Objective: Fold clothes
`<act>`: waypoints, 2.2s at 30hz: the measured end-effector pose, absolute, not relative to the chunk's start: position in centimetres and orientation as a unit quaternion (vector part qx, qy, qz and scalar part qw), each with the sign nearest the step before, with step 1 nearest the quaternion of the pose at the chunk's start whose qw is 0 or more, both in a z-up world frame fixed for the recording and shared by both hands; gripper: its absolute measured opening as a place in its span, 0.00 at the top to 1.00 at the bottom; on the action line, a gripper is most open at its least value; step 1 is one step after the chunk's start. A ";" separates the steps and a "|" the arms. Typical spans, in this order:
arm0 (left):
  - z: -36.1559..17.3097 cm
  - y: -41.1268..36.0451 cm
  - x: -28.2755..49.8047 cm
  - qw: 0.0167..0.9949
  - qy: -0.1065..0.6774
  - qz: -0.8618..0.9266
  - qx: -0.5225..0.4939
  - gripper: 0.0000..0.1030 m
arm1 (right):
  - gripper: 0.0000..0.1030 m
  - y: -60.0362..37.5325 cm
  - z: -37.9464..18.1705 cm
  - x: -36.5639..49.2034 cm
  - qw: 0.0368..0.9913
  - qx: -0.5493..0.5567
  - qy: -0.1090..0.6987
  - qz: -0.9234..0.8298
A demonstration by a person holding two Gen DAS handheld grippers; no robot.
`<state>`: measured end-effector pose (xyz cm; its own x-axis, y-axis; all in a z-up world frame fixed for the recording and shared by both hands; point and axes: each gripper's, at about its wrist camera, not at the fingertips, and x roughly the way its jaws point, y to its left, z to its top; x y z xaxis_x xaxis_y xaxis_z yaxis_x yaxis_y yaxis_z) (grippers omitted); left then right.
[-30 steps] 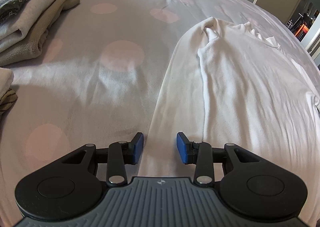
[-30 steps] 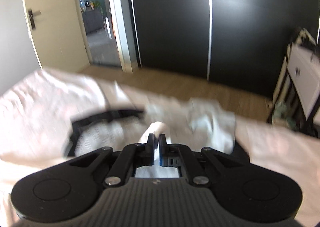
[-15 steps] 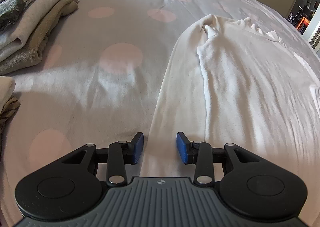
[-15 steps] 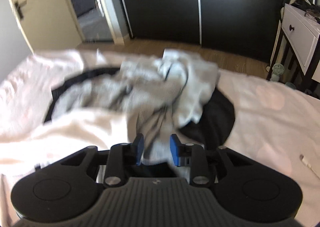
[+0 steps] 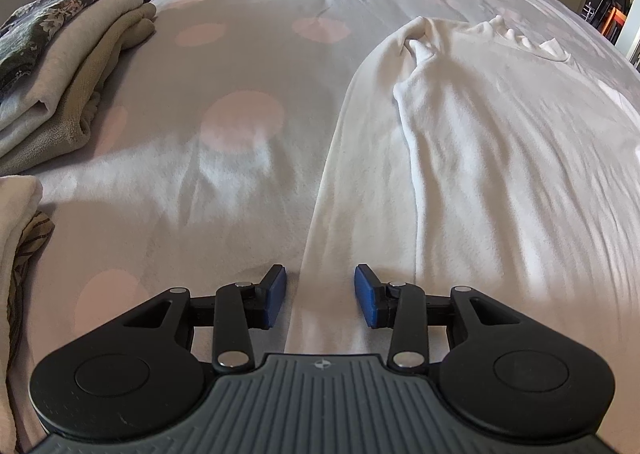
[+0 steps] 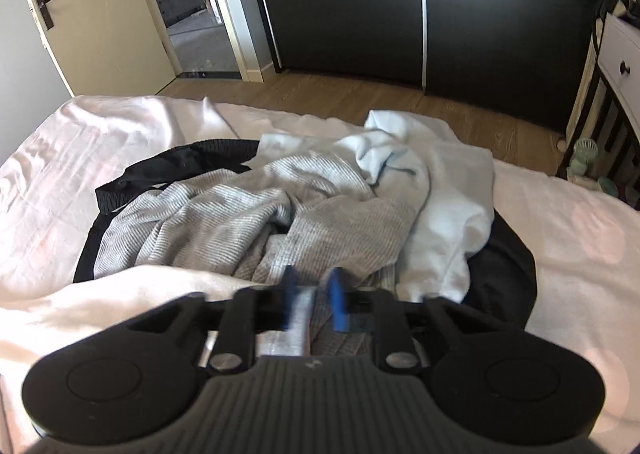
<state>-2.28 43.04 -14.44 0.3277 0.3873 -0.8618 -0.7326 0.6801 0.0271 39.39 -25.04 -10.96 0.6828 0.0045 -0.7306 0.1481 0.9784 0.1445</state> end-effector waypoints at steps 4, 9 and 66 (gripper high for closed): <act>-14.6 42.8 -1.9 0.792 0.465 0.356 -0.173 0.64 | 0.99 -25.3 -9.5 39.3 0.928 0.081 0.360 -0.058; -14.6 42.7 -1.7 0.791 0.467 0.360 -0.166 0.63 | 0.99 -26.2 -7.1 41.2 0.940 0.075 0.321 -0.084; -4.9 54.5 -9.1 0.771 0.346 0.433 -0.315 0.98 | 0.55 3.3 -14.2 22.8 0.830 0.172 0.465 0.257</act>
<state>-9.15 54.46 -4.94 0.3865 0.4488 -0.8057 -0.8847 0.4272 -0.1865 22.81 3.31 -14.23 0.4358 0.5857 -0.6834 -0.2662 0.8092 0.5237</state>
